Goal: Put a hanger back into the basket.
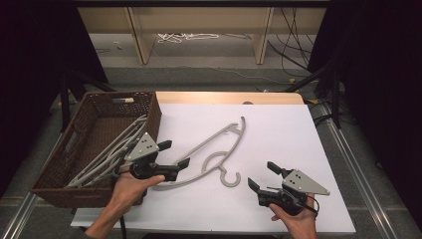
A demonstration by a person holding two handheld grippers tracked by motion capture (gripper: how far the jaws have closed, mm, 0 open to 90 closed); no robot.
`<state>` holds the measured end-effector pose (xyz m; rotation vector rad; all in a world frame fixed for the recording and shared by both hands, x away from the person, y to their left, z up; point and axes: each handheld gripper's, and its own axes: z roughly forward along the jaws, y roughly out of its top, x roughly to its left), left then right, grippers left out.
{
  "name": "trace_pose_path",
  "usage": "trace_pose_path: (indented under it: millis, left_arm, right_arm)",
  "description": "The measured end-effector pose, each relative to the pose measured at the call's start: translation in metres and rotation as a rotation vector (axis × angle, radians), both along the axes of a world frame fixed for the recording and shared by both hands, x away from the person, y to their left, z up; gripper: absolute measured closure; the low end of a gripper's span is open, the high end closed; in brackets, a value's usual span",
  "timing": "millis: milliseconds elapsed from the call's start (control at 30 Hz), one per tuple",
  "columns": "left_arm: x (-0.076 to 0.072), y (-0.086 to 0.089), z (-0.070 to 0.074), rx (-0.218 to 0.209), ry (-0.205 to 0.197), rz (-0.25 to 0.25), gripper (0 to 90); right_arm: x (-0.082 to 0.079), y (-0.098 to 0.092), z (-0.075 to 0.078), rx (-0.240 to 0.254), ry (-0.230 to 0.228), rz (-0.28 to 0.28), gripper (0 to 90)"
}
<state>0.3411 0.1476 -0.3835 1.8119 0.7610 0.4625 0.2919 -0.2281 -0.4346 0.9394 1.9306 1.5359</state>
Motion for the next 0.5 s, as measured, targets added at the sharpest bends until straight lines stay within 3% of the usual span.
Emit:
trace_pose_path:
  millis: [67, 100, 167, 200, 233, 500]
  left_arm:
    - [-0.001, -0.005, -0.008, 0.015, 0.010, -0.001, 16.9]
    - [-0.001, -0.008, -0.011, 0.023, 0.016, -0.009, 16.9]
    - [-0.003, -0.014, -0.019, 0.038, 0.023, -0.020, 16.9]
    - [-0.003, -0.016, -0.022, 0.053, 0.023, -0.034, 17.1]
    - [-0.004, -0.018, -0.025, 0.058, 0.028, -0.039, 17.9]
    - [-0.006, -0.033, -0.045, 0.154, 0.063, -0.058, 20.5]
  right_arm:
    - [0.000, -0.001, 0.000, 0.014, 0.018, 0.003, 18.5]
    - [0.001, -0.002, 0.001, -0.002, -0.011, -0.002, 18.5]
    - [0.000, 0.000, 0.001, 0.023, 0.002, 0.008, 18.5]
    - [0.000, -0.001, 0.001, 0.008, -0.016, 0.001, 18.5]
    - [-0.002, -0.001, 0.002, 0.009, 0.005, 0.000, 18.5]
    - [-0.002, 0.001, 0.002, -0.004, 0.003, 0.013, 18.4]
